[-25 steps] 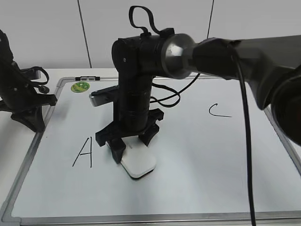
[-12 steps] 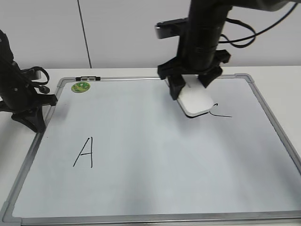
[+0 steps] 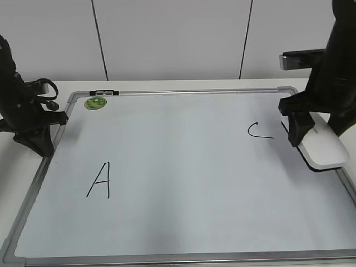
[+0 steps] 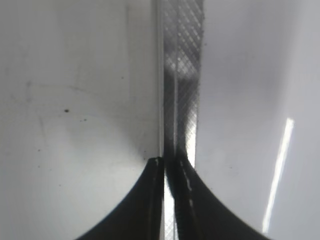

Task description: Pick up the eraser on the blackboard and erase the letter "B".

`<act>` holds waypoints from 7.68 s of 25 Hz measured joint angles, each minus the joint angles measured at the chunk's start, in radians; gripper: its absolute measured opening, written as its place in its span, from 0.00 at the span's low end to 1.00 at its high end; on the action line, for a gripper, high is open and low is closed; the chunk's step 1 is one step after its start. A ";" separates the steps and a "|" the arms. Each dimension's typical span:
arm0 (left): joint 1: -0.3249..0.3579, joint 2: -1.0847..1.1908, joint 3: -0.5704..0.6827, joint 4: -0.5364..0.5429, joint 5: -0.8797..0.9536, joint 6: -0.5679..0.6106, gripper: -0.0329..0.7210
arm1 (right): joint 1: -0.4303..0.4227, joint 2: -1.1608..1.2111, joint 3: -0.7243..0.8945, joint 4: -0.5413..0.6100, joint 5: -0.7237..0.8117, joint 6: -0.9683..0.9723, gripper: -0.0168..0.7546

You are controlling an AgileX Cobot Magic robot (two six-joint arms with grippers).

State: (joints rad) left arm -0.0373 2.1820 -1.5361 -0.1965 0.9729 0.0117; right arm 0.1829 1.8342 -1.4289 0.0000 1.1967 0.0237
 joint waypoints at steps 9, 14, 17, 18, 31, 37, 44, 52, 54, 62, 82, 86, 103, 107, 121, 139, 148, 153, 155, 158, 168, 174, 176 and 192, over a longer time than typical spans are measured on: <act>0.000 0.000 0.000 -0.004 0.000 0.000 0.10 | -0.176 0.026 0.024 0.189 -0.025 -0.176 0.70; 0.000 0.000 0.000 -0.004 0.001 0.000 0.10 | -0.213 0.103 0.018 0.225 -0.022 -0.226 0.70; 0.000 0.000 0.000 -0.004 0.001 0.000 0.10 | -0.215 0.136 0.001 0.200 -0.036 -0.226 0.70; 0.000 0.000 0.000 -0.004 0.001 0.000 0.10 | -0.215 0.142 -0.007 0.188 -0.041 -0.219 0.70; 0.000 0.000 0.000 -0.004 0.001 0.000 0.10 | -0.215 0.213 -0.068 0.127 -0.061 -0.200 0.70; 0.000 0.000 0.000 -0.004 0.001 0.000 0.10 | -0.215 0.214 -0.068 0.127 -0.096 -0.200 0.70; 0.000 0.000 0.000 -0.004 0.001 0.000 0.10 | -0.215 0.218 -0.070 0.124 -0.140 -0.200 0.70; 0.000 0.000 0.000 -0.004 0.001 0.000 0.10 | -0.215 0.264 -0.073 0.124 -0.162 -0.200 0.70; 0.000 0.000 0.000 -0.004 0.001 0.000 0.10 | -0.215 0.264 -0.075 0.124 -0.162 -0.199 0.70; 0.000 0.000 0.000 -0.004 0.001 0.000 0.10 | -0.215 0.266 -0.075 0.104 -0.164 -0.164 0.84; 0.000 -0.209 0.000 -0.013 0.087 0.002 0.80 | -0.215 0.266 -0.291 0.085 0.015 -0.064 0.81; -0.004 -0.248 0.002 -0.008 0.136 0.002 0.80 | -0.215 0.208 -0.269 0.093 0.016 -0.058 0.73; -0.050 -0.862 0.499 0.081 -0.029 -0.012 0.78 | -0.080 -0.269 0.164 0.064 -0.129 0.009 0.70; -0.050 -1.059 0.682 0.083 -0.105 -0.012 0.78 | -0.059 -0.413 0.259 0.064 -0.146 -0.001 0.70; -0.050 -1.747 0.950 0.151 0.038 -0.012 0.78 | -0.030 -0.991 0.661 0.064 -0.148 -0.024 0.70; -0.055 -2.089 1.008 0.223 0.157 -0.004 0.78 | -0.030 -1.559 0.902 0.009 0.000 -0.024 0.70; -0.055 -2.089 1.015 0.236 0.136 -0.003 0.74 | -0.030 -1.559 0.924 -0.045 -0.054 -0.024 0.70; -0.055 -2.089 1.015 0.236 0.136 -0.003 0.73 | -0.030 -1.559 0.924 -0.045 -0.055 -0.024 0.70; -0.055 -2.089 1.015 0.236 0.136 -0.003 0.73 | -0.030 -1.559 0.924 -0.045 -0.055 -0.024 0.70; -0.055 -2.089 1.015 0.232 0.136 -0.003 0.72 | -0.030 -1.559 0.924 -0.041 -0.055 -0.024 0.70; -0.055 -2.089 1.015 0.222 0.136 -0.003 0.70 | -0.030 -1.559 0.924 -0.032 -0.056 -0.024 0.70; -0.055 -2.089 1.015 0.222 0.136 -0.003 0.69 | -0.030 -1.559 0.924 -0.034 -0.056 -0.024 0.70; -0.055 -2.089 1.015 0.222 0.136 -0.003 0.69 | -0.030 -1.559 0.924 -0.034 -0.056 -0.024 0.70; -0.057 -2.098 1.015 0.222 0.134 -0.003 0.69 | -0.057 -1.650 0.925 -0.037 -0.056 -0.024 0.70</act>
State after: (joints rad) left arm -0.0939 0.0836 -0.5214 0.0259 1.1073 0.0090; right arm 0.1263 0.1841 -0.5038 -0.0370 1.1406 0.0000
